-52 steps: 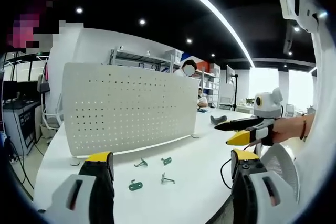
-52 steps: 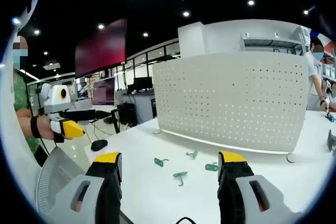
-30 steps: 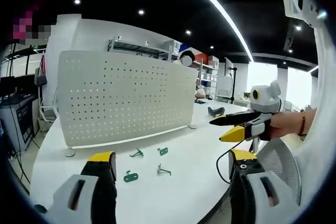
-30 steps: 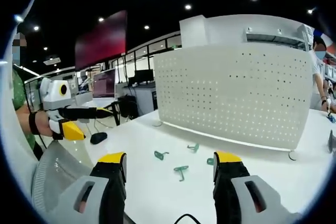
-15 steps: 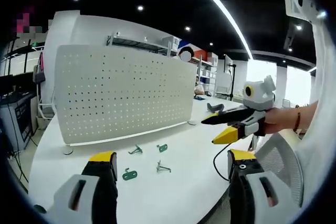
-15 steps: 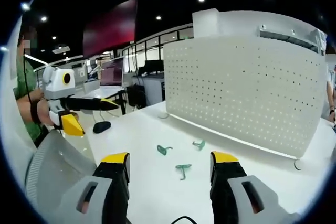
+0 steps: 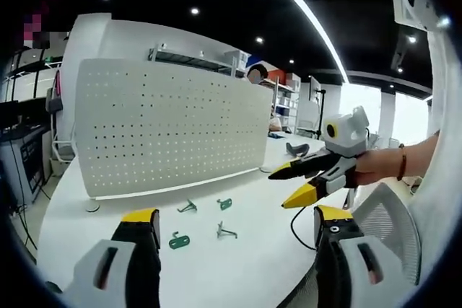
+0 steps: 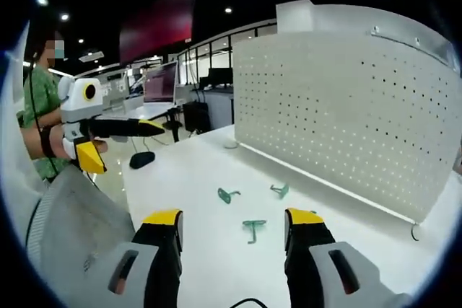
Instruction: Insert the hook assembly into the mounting plate slot until the hook locks in place.
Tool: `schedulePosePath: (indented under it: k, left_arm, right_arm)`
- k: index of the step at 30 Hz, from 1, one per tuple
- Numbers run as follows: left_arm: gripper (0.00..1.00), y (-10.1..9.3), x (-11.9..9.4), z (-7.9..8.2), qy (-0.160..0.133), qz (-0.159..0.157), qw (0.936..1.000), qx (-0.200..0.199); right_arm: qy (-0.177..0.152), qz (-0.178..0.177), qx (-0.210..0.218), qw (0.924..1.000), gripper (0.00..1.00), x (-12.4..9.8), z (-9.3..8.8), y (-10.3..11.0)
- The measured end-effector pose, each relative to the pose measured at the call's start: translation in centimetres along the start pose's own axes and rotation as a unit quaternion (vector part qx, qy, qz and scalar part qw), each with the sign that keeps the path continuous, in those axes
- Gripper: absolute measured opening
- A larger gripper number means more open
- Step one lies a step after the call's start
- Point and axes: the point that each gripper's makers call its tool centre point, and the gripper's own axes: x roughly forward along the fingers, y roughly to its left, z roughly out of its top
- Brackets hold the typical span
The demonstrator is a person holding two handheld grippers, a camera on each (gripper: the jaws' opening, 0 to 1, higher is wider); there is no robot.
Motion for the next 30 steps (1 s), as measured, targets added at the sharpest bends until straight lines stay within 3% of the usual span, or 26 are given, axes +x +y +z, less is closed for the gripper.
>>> schedulePosePath:
  k: [16,30]
  left_arm:
    - [0.90,-0.4,-0.2,-0.5,0.005,-0.005,1.0000,-0.002]
    - [0.90,-0.4,0.2,-0.6,0.001,-0.005,1.0000,-0.003]
  right_arm:
    - [0.034,0.033,-0.033,0.9984,0.52,2.8,-0.7,0.0]
    - [0.074,0.044,-0.058,0.9946,0.43,5.0,-2.5,-1.3]
